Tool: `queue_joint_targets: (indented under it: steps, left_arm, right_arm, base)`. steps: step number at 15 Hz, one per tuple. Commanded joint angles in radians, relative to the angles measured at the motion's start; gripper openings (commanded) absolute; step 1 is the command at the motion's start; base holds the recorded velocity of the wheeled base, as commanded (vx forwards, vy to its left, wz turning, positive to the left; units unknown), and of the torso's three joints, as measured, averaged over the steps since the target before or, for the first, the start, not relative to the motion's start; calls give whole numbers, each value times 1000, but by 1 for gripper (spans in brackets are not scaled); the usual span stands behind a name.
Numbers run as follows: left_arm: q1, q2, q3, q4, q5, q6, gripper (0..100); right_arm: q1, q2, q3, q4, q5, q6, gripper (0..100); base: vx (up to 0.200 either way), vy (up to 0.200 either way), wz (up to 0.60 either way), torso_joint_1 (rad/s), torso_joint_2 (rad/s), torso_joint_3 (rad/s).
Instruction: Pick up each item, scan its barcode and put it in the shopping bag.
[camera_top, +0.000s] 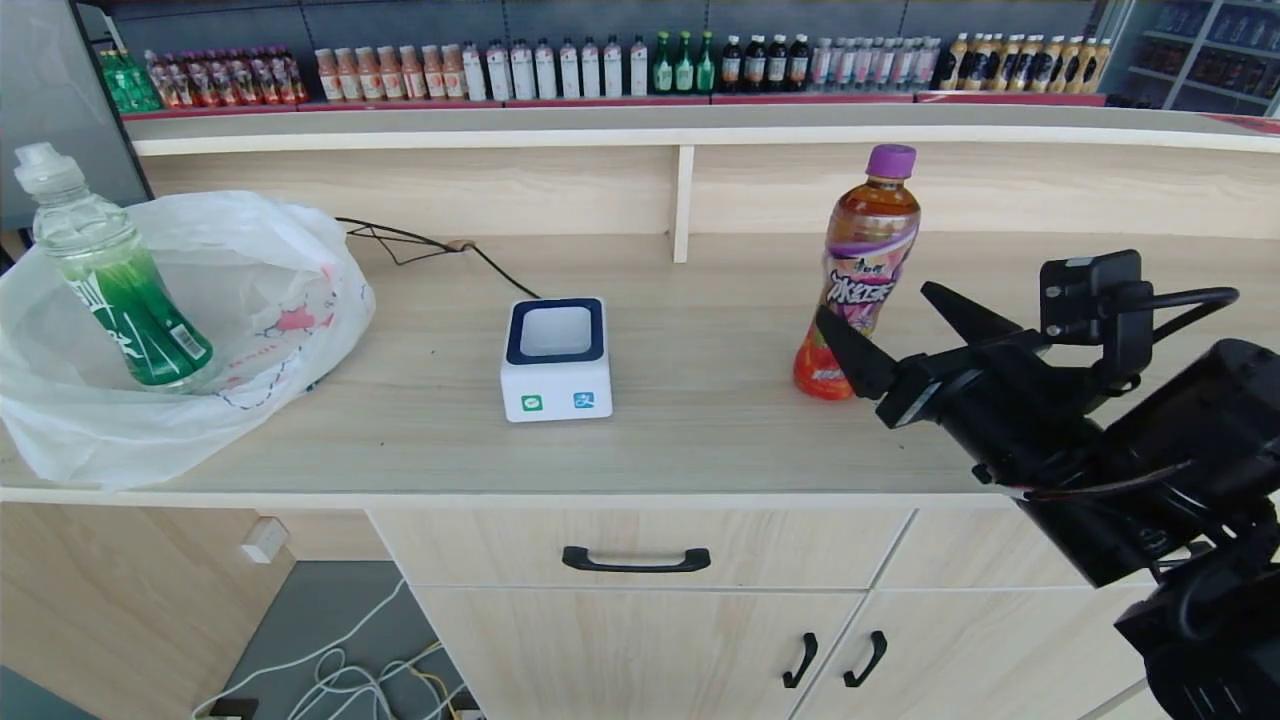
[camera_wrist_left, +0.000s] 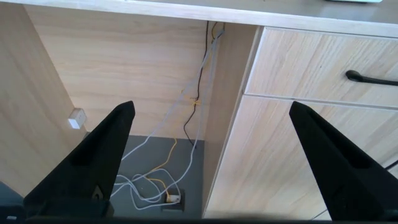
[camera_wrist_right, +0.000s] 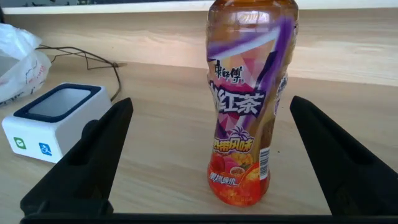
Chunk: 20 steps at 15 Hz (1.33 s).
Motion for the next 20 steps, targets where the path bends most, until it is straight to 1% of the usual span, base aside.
queue_joint_targets:
  steps: [1, 3, 10, 12, 15, 19, 20]
  left_arm:
    - [1, 0, 0, 0, 0, -1, 100]
    - [1, 0, 0, 0, 0, -1, 100]
    - [-1, 0, 0, 0, 0, -1, 100]
    - [1, 0, 0, 0, 0, -1, 100]
    - [1, 0, 0, 0, 0, -1, 100]
    - [1, 0, 0, 0, 0, -1, 100]
    - [1, 0, 0, 0, 0, -1, 100]
  right_arm:
    - [-1, 47, -29, -1, 0, -2, 100]
    - [-28, 64, -65, -1, 0, -2, 100]
    - [-33, 112, -68, -1, 10, 1, 100]
    - [-54, 112, -89, -1, 26, 0, 100]
    - [-62, 142, -122, -1, 27, -2, 100]
    - [-102, 207, -135, -1, 30, 0, 100]
    - [-113, 211, -160, -1, 38, 1, 100]
  base:
    - [0, 0, 0, 0, 0, 0]
    - [0, 0, 0, 0, 0, 0]
    - [0, 0, 0, 0, 0, 0]
    - [0, 0, 0, 0, 0, 0]
    - [0, 0, 0, 0, 0, 0]
    - [0, 0, 0, 0, 0, 0]
    - [0, 0, 0, 0, 0, 0]
